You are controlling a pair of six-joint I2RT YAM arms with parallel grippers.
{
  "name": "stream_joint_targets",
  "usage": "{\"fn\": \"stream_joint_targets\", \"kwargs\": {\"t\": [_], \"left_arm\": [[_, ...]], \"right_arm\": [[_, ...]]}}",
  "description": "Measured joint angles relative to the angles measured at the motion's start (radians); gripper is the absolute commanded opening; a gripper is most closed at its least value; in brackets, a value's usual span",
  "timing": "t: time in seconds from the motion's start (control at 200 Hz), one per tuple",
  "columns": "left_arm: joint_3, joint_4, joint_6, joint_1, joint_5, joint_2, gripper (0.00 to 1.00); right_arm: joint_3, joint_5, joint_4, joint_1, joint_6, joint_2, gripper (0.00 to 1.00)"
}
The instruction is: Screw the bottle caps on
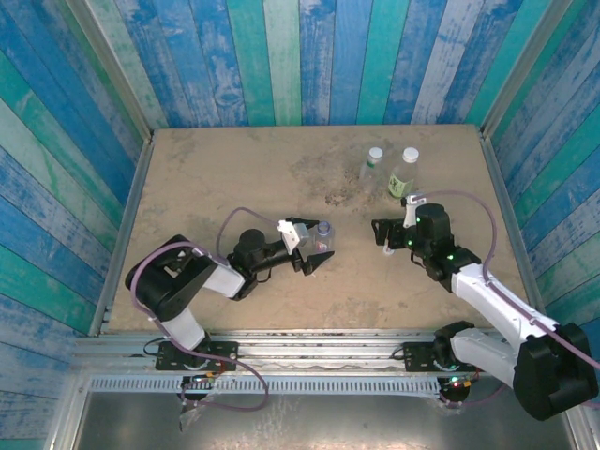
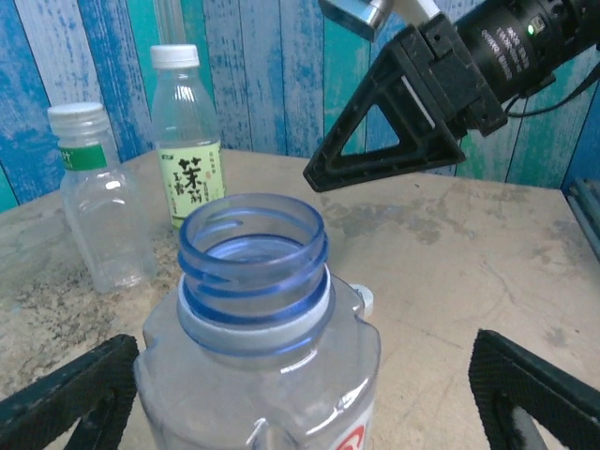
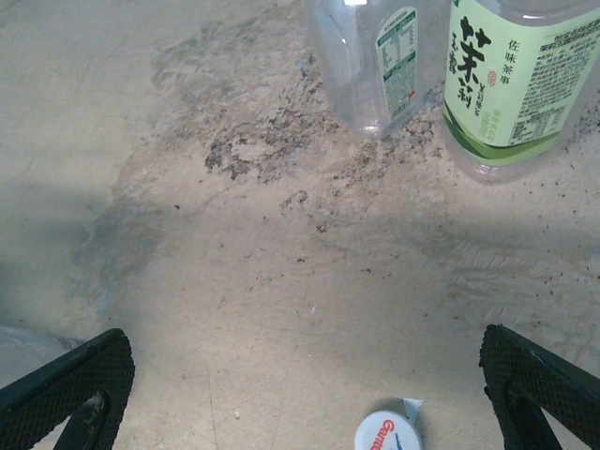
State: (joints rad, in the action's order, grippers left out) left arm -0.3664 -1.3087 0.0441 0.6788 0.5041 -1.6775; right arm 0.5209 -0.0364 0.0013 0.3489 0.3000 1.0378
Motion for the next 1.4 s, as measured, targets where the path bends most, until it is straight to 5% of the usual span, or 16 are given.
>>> {"fn": "stream_joint_targets", "kwargs": {"t": [0.586,1.057,1.402], "left_arm": [[-0.035,-0.051,0.045,0.000,-0.012,-0.098,0.60],[-0.048,-0.034,0.055,0.000,0.006,-0.100,0.60],[-0.064,-0.003,0.052,0.000,0.018,-0.100,0.61]], "right_arm": [[-0.011,0.008,0.003,0.000,0.014,0.018,0.98],[0.110,0.113,-0.168,0.015,0.014,0.228,0.84],[0.164,0.161,-0.251,0.062,0.013,0.353,0.63]]}}
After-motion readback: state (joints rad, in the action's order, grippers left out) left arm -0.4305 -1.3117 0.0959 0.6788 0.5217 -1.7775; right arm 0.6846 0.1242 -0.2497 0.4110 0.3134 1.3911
